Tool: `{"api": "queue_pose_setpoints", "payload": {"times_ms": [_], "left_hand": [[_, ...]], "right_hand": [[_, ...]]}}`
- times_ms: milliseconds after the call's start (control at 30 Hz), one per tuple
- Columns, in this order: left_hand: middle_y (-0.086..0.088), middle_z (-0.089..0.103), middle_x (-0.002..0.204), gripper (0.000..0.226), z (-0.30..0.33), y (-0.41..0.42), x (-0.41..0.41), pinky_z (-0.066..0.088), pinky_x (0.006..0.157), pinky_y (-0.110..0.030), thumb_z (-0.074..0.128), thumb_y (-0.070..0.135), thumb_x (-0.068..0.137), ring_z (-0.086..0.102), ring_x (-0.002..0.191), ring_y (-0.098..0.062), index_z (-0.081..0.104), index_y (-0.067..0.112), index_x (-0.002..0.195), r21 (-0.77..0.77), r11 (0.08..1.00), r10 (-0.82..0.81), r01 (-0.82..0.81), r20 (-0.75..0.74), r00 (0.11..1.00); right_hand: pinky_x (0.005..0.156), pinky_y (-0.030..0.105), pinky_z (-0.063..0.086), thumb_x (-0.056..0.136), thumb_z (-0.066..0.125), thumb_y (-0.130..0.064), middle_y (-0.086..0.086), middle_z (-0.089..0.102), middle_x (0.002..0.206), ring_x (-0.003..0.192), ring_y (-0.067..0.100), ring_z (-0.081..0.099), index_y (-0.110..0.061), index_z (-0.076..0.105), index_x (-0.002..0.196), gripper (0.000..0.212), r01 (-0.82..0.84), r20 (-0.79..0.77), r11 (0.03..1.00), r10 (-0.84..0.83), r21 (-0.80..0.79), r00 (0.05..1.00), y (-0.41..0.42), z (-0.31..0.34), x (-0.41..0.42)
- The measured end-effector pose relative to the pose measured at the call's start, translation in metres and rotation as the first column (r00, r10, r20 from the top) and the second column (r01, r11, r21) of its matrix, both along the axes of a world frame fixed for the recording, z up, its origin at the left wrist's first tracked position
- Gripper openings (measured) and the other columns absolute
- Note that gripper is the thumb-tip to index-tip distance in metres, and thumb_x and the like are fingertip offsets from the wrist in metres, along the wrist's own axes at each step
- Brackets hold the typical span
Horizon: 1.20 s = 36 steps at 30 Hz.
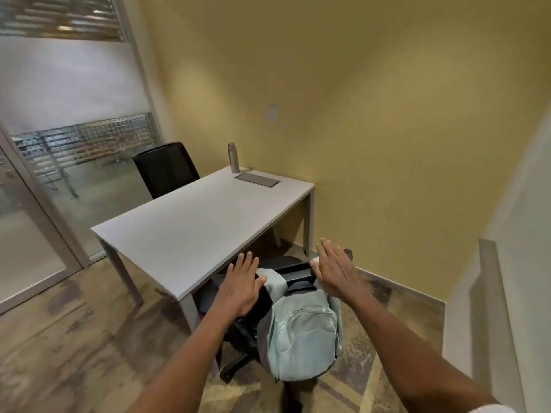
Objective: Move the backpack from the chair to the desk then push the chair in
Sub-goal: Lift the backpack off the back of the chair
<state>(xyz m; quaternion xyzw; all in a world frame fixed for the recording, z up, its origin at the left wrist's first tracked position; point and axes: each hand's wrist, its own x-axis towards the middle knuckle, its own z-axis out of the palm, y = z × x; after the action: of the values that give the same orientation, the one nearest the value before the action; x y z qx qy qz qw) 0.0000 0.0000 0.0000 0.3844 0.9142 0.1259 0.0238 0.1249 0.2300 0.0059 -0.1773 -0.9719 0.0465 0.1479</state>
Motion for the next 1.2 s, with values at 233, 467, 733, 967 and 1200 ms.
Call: {"api": "queue_pose_setpoints", "payload": {"times_ms": [233,467,733,967,1200], "left_hand": [[-0.009,0.006,0.168,0.064,-0.041,0.003,0.017,0.006,0.124,-0.048,0.023,0.051,0.104,0.001,0.155,-0.026,0.014,0.018,0.159,-0.106,0.994,0.028,-0.017,0.106,0.994],[-0.011,0.002,0.168,0.068,-0.043,0.012,0.010,-0.005,0.124,-0.048,0.016,0.057,0.102,-0.006,0.155,-0.028,0.002,0.023,0.159,-0.140,0.988,0.088,-0.069,0.129,0.988],[-0.007,0.016,0.166,0.062,-0.054,0.013,0.006,-0.007,0.123,-0.049,0.017,0.053,0.103,0.002,0.154,-0.025,0.014,0.025,0.158,0.049,0.986,0.145,-0.158,0.200,0.969],[-0.011,0.035,0.157,0.055,-0.044,0.021,0.001,-0.010,0.122,-0.049,0.031,0.052,0.101,0.009,0.152,-0.030,0.033,0.030,0.152,0.140,0.939,0.249,-0.315,0.356,0.901],[-0.012,0.037,0.155,0.061,-0.041,0.023,-0.005,-0.011,0.120,-0.053,0.036,0.063,0.095,0.012,0.151,-0.032,0.037,0.032,0.148,0.108,0.905,0.354,-0.410,0.343,0.870]], "right_hand": [[0.112,0.039,0.034,0.102,0.029,-0.044,0.012,0.049,0.136,0.128,0.027,0.043,-0.004,0.046,0.133,0.054,-0.067,0.151,0.997,0.071,-0.031,0.986,-0.002,-0.036,0.012],[0.083,0.042,0.045,0.101,0.039,-0.036,0.016,0.051,0.113,0.108,0.034,0.046,-0.012,0.053,0.114,0.031,0.151,0.074,0.972,-0.139,-0.183,0.987,-0.003,-0.026,-0.002],[0.094,0.046,0.043,0.094,0.055,-0.040,0.018,0.055,0.124,0.120,0.036,0.041,-0.006,0.053,0.121,0.043,0.367,0.157,0.883,-0.334,-0.292,0.929,-0.005,-0.014,-0.028],[0.089,0.044,0.042,0.088,0.068,-0.037,0.019,0.058,0.122,0.120,0.038,0.042,-0.002,0.057,0.115,0.046,0.446,0.192,0.794,-0.403,-0.413,0.895,-0.005,-0.007,-0.043],[0.072,0.037,0.049,0.071,0.086,-0.033,0.015,0.069,0.106,0.100,0.035,0.062,-0.005,0.065,0.096,0.043,0.502,0.202,0.612,-0.493,-0.611,0.846,0.003,-0.001,-0.053]]}}
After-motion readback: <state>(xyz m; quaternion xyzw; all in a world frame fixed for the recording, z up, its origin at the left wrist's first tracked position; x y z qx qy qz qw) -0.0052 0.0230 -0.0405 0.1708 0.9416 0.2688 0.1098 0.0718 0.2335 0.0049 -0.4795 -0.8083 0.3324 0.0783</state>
